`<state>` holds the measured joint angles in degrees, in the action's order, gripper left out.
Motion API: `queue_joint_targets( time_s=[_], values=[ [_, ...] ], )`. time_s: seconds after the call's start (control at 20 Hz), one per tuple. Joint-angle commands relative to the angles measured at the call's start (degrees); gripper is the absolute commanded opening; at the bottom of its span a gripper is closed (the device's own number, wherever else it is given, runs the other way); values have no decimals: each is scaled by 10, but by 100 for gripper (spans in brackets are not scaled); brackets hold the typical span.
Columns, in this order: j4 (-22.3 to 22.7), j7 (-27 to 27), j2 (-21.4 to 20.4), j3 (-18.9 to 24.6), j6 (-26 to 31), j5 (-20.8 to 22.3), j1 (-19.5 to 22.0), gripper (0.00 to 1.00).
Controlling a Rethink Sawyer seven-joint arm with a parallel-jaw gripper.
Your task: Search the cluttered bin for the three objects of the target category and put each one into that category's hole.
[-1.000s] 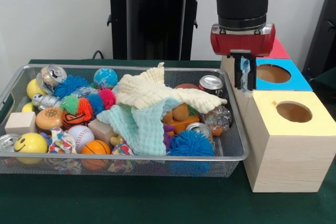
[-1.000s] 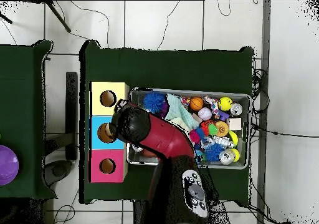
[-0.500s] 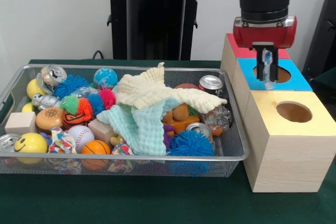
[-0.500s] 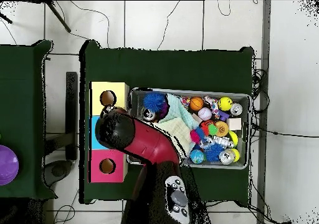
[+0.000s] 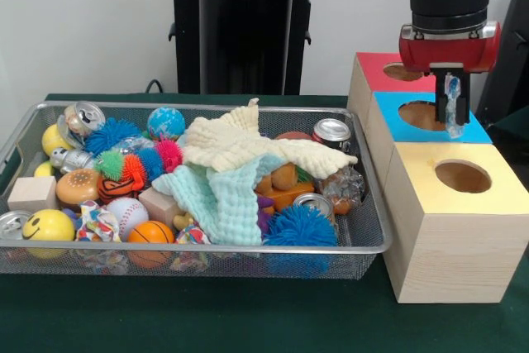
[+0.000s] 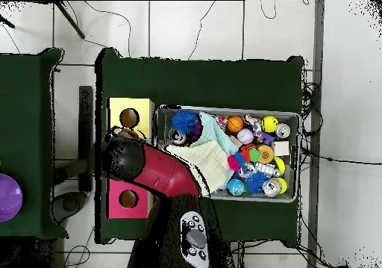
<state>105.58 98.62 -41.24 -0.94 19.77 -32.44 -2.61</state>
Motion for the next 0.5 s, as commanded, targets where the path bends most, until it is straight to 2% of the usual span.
queue_joint_targets(
  time_s=[0.05,0.5],
  values=[
    [35,176,22,19,-28,-41,1,0],
    [28,181,29,30,-43,-44,1,0]
  ],
)
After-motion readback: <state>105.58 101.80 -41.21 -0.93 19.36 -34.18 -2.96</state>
